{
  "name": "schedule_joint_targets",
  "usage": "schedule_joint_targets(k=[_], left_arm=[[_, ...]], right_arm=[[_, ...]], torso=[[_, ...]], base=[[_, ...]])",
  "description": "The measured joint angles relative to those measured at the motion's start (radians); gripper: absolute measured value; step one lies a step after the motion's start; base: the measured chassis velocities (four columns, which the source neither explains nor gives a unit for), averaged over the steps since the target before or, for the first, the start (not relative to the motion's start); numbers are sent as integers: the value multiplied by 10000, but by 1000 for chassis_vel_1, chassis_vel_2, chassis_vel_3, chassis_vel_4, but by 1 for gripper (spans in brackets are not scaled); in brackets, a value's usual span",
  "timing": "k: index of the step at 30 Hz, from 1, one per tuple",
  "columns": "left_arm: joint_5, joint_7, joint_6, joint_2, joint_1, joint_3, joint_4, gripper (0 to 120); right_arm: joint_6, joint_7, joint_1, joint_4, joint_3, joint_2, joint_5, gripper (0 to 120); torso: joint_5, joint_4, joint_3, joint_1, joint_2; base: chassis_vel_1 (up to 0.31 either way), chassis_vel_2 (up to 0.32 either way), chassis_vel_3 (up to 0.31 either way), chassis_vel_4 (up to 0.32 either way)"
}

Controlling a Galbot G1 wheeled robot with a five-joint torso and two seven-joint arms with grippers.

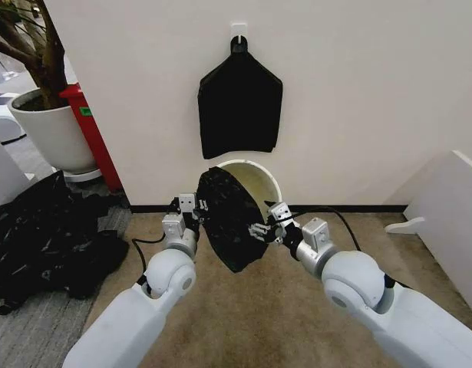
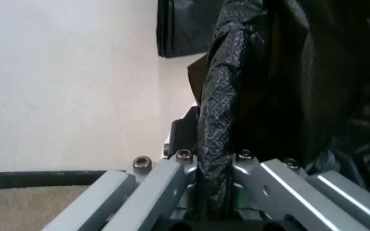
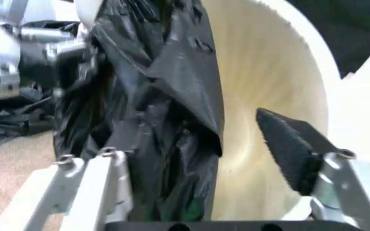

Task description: Place the garbage bag over the trash bin.

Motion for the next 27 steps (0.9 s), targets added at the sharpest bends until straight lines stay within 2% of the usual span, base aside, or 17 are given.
schedule_joint_targets(k=[3,8,9,13,15,23,27], left_arm=[[22,25,-3,28,29,72,5,1],[37,73,-23,48,56,169,-20,1],[37,73,-23,48,56,169,-20,1],[218,261,-106,122,94,160,16,1],[711,708,-438,200,261,54,143,1],[1495,1588,-1211,279,533,-276,280,1],[1603,1993,-1585,273,569,-280,184,1]], right_arm=[[3,-42,34,-35,20,-17,51,47],[93,-209,-27,-216,70,-54,158,22],[93,-209,-27,-216,70,-54,158,22],[216,-56,10,-211,204,-61,294,7],[413,254,115,-247,389,-166,489,0],[664,401,731,-947,1007,-669,1085,0],[887,-427,1407,-1924,989,-840,1238,0]], torso=[[0,0,0,0,0],[1,-1,0,0,0],[1,-1,0,0,0],[2,-1,0,0,0],[1,0,0,0,0],[0,0,0,0,0],[1,0,0,0,0]], base=[[0,0,0,0],[0,0,0,0],[0,0,0,0],[0,0,0,0],[0,0,0,0],[0,0,0,0],[0,0,0,0]])
